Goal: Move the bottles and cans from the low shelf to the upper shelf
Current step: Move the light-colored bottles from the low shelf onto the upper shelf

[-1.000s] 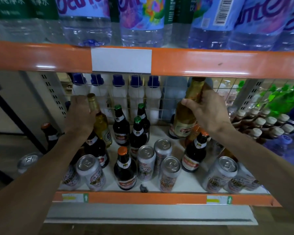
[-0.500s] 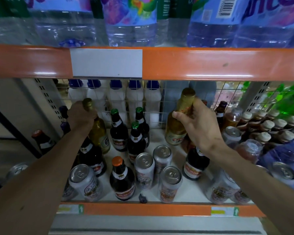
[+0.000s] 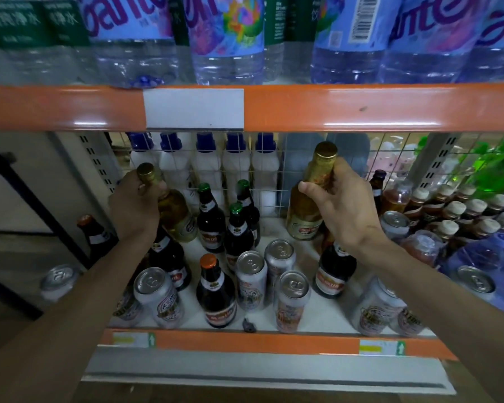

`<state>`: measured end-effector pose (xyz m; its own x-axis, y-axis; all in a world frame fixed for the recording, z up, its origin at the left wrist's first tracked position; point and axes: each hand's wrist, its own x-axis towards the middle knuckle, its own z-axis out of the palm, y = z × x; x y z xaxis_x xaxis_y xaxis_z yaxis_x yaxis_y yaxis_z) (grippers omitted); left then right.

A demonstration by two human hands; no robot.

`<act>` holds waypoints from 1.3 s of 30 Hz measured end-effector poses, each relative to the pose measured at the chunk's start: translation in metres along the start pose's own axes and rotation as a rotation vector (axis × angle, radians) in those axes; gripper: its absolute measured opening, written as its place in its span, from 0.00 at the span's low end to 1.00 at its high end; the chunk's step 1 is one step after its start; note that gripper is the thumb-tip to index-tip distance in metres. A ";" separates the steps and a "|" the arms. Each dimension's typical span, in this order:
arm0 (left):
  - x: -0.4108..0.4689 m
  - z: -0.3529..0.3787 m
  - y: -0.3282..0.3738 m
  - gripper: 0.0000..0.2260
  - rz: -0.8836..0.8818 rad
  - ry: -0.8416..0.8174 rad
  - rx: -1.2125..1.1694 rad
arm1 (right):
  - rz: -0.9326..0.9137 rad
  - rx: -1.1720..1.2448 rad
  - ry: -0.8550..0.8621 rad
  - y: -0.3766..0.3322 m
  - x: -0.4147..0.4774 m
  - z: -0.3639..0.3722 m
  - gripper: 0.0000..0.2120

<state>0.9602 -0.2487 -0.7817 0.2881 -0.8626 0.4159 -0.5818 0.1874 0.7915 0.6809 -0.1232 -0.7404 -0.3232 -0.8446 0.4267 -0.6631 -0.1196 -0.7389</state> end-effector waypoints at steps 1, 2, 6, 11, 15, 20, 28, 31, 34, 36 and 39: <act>-0.005 -0.006 0.002 0.07 0.036 0.004 -0.050 | -0.009 0.000 0.004 -0.004 -0.002 -0.002 0.12; -0.010 -0.011 0.004 0.06 0.072 0.007 -0.106 | -0.016 0.000 0.009 -0.007 -0.005 -0.005 0.12; -0.034 -0.036 0.019 0.07 0.160 -0.005 -0.217 | -0.048 0.002 0.021 -0.020 -0.012 -0.018 0.12; -0.070 -0.070 0.050 0.07 0.206 -0.017 -0.161 | -0.092 -0.014 0.025 -0.029 -0.028 -0.036 0.12; -0.109 -0.100 0.079 0.08 0.231 -0.010 -0.119 | -0.106 0.000 0.015 -0.027 -0.048 -0.049 0.12; -0.143 -0.121 0.111 0.14 0.290 -0.061 -0.110 | -0.174 -0.038 -0.013 -0.030 -0.069 -0.068 0.13; -0.127 -0.169 0.216 0.10 0.161 -0.288 -0.090 | 0.088 0.000 -0.095 -0.120 -0.079 -0.134 0.14; -0.105 -0.203 0.271 0.10 0.135 -0.421 -0.132 | 0.173 -0.058 -0.091 -0.189 -0.069 -0.173 0.13; -0.073 -0.241 0.330 0.07 0.046 -0.510 -0.161 | 0.284 -0.088 -0.096 -0.267 -0.051 -0.212 0.13; -0.052 -0.274 0.378 0.06 -0.043 -0.576 -0.208 | 0.373 -0.058 -0.080 -0.321 -0.037 -0.241 0.10; -0.018 -0.333 0.455 0.07 -0.098 -0.714 -0.207 | 0.491 -0.035 -0.056 -0.404 -0.014 -0.289 0.11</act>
<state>0.9433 0.0082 -0.2798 -0.2731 -0.9620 0.0031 -0.4039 0.1176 0.9072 0.7583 0.0877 -0.2966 -0.5668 -0.8239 0.0032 -0.4646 0.3164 -0.8271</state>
